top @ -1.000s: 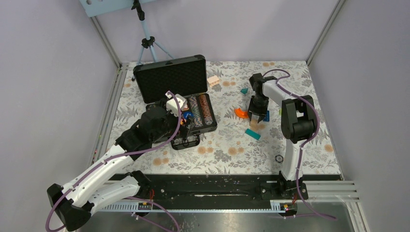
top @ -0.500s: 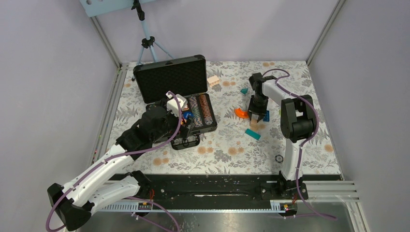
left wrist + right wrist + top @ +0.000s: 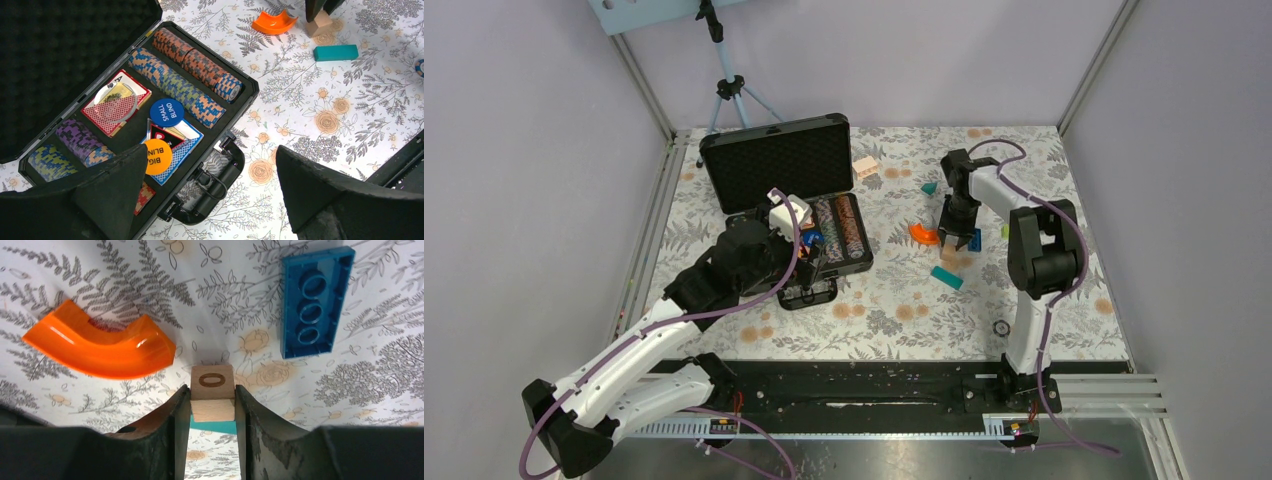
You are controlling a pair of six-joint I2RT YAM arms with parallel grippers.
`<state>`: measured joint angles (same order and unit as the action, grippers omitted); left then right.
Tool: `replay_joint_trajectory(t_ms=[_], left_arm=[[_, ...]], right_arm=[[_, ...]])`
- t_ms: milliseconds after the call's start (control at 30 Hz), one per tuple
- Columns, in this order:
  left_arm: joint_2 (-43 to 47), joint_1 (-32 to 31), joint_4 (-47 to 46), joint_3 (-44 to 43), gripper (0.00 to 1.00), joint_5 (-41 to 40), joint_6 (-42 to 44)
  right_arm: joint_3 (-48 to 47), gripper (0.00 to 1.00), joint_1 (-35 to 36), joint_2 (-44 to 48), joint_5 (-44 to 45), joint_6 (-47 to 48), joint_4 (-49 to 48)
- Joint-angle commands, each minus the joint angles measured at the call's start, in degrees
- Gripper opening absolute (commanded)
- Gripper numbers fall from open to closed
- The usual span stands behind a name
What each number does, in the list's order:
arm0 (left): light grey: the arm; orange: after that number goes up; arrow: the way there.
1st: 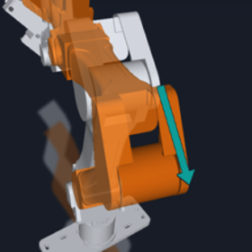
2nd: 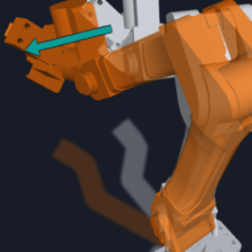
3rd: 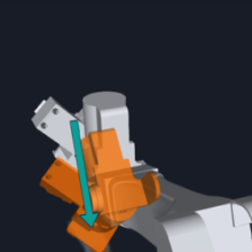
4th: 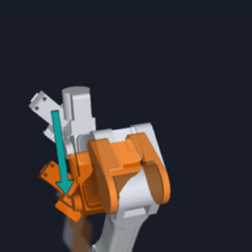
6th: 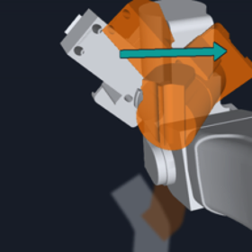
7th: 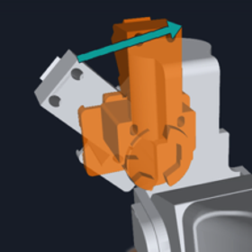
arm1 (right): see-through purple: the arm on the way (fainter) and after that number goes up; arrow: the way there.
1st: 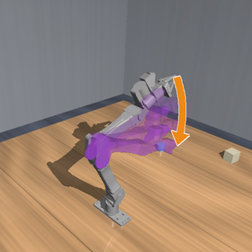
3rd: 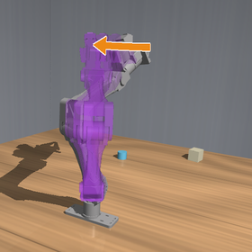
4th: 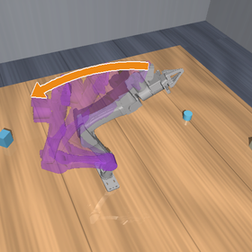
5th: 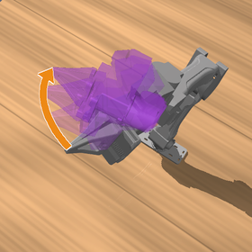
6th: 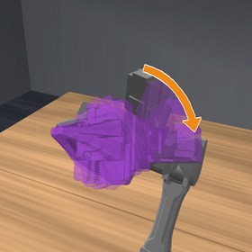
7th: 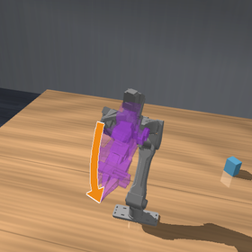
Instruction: Pack up texas hold em set
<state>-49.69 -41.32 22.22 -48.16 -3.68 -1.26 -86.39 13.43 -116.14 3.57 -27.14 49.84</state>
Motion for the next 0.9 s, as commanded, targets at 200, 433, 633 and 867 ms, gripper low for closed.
replay_joint_trajectory(t_ms=[200,433,633,867], left_arm=[[-0.1,0.3,-2.2,-0.6,0.99,1.0,0.8],[0.2,0.3,-2.3,-0.6,0.99,1.0,0.8],[0.8,0.3,-2.7,-0.3,0.99,0.8,0.7],[1.0,0.3,-2.9,-0.1,0.99,0.9,0.6]], right_arm=[[12.7,0.00,-0.3,21.6,9.5,-2.0,-5.1],[24.7,0.00,-0.2,32.4,27.3,-11.4,2.2],[34.0,0.00,-0.3,36.7,32.8,-21.3,6.9],[39.4,0.00,0.7,38.8,33.6,-27.4,5.8]])
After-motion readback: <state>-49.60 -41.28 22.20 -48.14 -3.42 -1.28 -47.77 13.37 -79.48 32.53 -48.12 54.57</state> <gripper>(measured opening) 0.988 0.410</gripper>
